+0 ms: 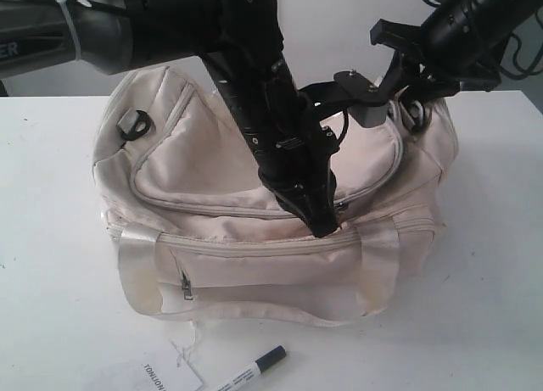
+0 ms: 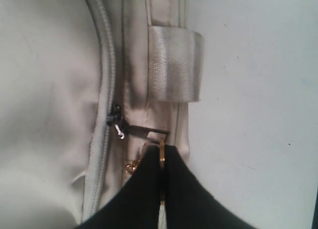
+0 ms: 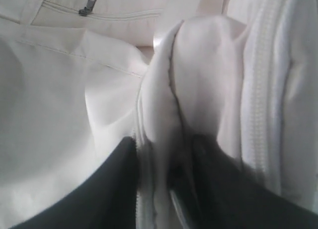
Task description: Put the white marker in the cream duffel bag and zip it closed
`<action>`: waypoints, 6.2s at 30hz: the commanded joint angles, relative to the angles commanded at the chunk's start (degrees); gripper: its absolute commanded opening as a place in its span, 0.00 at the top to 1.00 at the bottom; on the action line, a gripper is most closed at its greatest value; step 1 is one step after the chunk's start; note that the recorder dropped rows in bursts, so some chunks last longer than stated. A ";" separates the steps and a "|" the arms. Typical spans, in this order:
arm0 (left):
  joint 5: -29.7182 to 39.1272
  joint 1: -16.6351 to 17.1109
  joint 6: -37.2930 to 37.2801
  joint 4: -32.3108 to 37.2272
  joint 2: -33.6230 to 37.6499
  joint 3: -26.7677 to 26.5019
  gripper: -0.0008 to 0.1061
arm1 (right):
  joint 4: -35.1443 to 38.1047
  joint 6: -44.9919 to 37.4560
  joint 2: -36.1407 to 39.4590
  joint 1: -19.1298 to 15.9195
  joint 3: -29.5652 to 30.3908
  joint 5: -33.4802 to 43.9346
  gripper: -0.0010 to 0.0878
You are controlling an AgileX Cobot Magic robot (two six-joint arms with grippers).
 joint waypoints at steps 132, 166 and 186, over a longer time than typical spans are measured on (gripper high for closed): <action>10.45 1.33 -10.19 22.27 -4.51 0.00 0.99 | -12.50 0.85 -9.72 7.48 17.11 -11.04 0.99; 3.05 1.59 -9.28 3.97 -6.68 0.00 0.99 | -14.79 7.33 -9.72 6.33 17.11 -9.90 0.99; -1.91 1.59 -10.33 1.42 -6.68 0.00 0.99 | -14.95 7.51 -10.10 6.33 17.11 -6.91 0.62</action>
